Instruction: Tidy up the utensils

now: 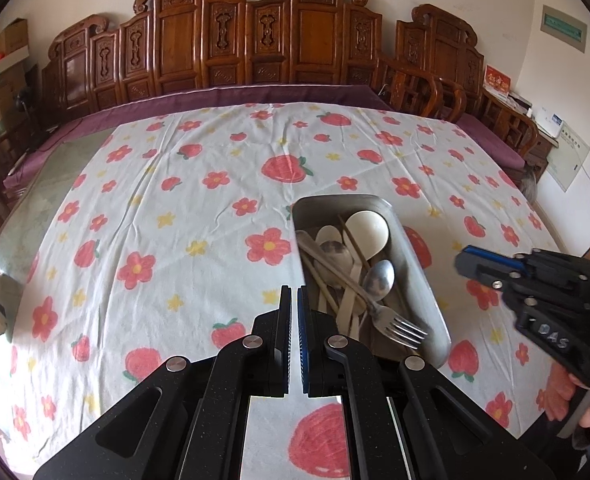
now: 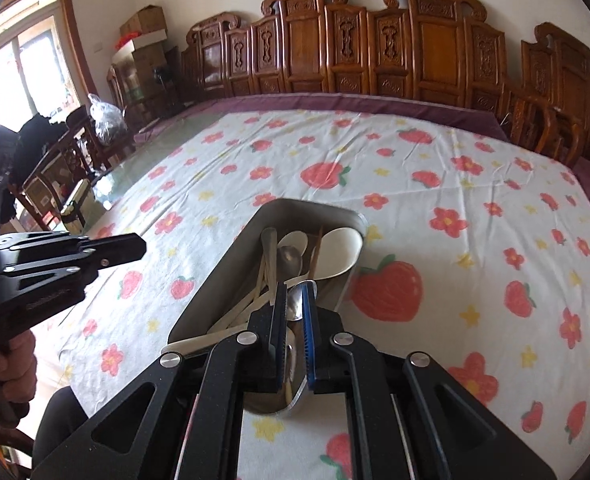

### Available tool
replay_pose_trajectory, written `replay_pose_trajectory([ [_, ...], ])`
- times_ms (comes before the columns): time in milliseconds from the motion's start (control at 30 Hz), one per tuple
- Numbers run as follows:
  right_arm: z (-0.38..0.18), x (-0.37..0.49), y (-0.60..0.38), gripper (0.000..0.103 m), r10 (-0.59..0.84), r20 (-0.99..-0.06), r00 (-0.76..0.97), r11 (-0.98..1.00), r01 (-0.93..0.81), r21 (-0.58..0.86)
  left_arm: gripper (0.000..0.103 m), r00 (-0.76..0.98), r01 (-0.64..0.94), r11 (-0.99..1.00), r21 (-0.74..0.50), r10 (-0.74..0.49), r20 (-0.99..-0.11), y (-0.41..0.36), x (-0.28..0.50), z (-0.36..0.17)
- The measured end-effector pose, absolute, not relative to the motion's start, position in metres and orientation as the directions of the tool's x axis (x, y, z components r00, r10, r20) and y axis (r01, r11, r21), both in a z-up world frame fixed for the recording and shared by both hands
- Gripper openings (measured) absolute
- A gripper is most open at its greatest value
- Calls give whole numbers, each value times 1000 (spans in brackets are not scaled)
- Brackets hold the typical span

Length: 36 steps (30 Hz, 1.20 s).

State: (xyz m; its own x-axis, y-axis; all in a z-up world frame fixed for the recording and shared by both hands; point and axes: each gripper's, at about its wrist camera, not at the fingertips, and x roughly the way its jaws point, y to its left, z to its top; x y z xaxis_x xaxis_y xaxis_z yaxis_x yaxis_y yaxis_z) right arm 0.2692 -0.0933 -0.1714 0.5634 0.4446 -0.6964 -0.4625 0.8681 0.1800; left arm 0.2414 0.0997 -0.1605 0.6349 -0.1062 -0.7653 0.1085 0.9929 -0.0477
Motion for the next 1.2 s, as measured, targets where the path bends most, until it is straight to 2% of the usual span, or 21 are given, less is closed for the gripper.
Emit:
replay_pose_trajectory([
  [100,-159,258,-113,9,442,-679,586,877,-442,189,3,641,117,992,-52,-115,-759,90,237,-157],
  [167,-155,252,-122,9,436,-674,596,882,-431,190,9,647,119,991,-53,-118,-753,83,234,-155],
  [233,-152,245,-132,9,430,-670,605,887,-420,190,31,656,122,991,-54,-121,-745,77,230,-153],
  [267,-151,241,-136,9,420,-670,612,892,-414,180,37,660,123,991,-53,-122,-741,73,228,-152],
  [300,-151,237,-141,13,399,-673,623,900,-404,160,48,663,125,991,-53,-123,-739,70,226,-152],
  [333,-151,234,-144,18,387,-673,631,906,-397,148,61,668,125,991,-51,-122,-734,65,223,-151],
  [400,-151,227,-155,43,366,-668,648,917,-373,141,75,679,128,991,-48,-123,-724,59,218,-150],
  [433,-150,225,-158,47,361,-666,653,920,-365,141,83,686,129,991,-43,-120,-718,56,215,-148],
  [500,-150,220,-167,65,338,-664,667,931,-341,132,91,698,122,992,-28,-105,-708,50,209,-147],
  [533,-149,216,-173,72,322,-660,678,937,-325,123,92,702,119,993,-23,-100,-705,48,207,-146],
  [600,-147,210,-182,92,298,-652,697,947,-303,109,93,706,117,993,-17,-95,-702,44,202,-144],
  [667,-145,203,-189,101,283,-644,711,953,-287,101,95,713,114,994,0,-82,-696,37,196,-142],
  [800,-144,191,-204,101,274,-657,703,958,-262,118,95,737,106,994,36,-54,-674,23,180,-133],
  [1200,-119,143,-232,101,262,-597,758,964,-227,135,95,762,105,994,-14,-90,-642,-3,134,-108],
])
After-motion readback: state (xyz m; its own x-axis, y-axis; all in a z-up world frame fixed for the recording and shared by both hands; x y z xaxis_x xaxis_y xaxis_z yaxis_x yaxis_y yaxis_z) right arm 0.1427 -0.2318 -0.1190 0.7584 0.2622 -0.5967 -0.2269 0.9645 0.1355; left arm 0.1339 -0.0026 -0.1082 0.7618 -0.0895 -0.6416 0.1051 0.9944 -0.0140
